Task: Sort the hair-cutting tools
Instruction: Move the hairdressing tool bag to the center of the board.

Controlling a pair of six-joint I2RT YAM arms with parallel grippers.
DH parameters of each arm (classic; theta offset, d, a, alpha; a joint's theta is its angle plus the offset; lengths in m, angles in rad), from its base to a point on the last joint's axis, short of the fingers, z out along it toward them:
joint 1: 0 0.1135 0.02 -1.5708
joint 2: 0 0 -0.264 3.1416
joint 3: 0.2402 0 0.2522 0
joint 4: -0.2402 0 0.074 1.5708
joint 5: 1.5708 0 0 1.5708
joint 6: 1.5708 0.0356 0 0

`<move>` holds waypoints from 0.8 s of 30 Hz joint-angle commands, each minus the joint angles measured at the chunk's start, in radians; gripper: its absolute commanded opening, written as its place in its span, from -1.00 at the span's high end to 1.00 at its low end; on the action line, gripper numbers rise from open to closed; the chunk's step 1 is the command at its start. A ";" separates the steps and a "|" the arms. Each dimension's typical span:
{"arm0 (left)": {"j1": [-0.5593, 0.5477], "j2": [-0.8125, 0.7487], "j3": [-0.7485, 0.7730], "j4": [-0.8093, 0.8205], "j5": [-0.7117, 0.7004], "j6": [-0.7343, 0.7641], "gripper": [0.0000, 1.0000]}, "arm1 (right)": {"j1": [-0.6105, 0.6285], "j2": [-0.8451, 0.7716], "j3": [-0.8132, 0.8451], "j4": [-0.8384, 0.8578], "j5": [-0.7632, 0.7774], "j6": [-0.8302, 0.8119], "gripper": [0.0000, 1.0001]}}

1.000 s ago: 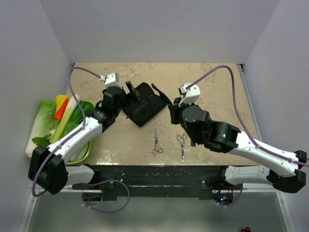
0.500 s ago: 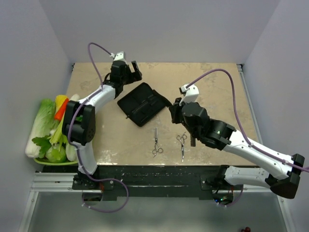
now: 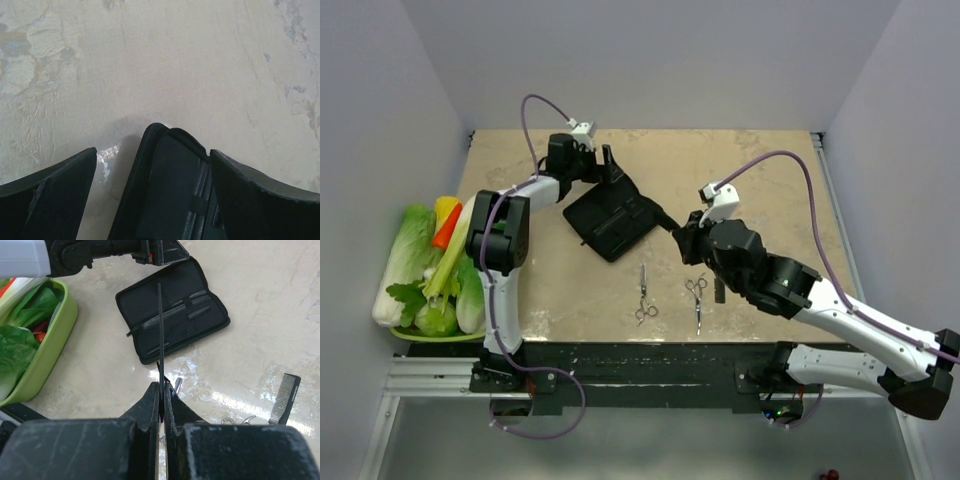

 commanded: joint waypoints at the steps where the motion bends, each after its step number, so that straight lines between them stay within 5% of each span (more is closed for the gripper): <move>1: 0.012 0.049 0.048 0.045 0.114 0.089 -0.98 | -0.006 -0.029 -0.006 0.009 -0.023 0.013 1.00; 7: 0.012 0.097 0.046 0.045 0.156 0.106 -0.96 | -0.006 -0.023 -0.023 0.016 -0.041 0.015 1.00; 16: 0.015 0.121 0.040 0.040 0.301 0.111 -0.14 | -0.005 -0.011 -0.033 0.009 -0.046 0.016 1.00; 24: 0.015 0.071 -0.017 -0.003 0.456 0.166 0.12 | -0.005 -0.057 -0.049 -0.076 -0.053 -0.001 1.00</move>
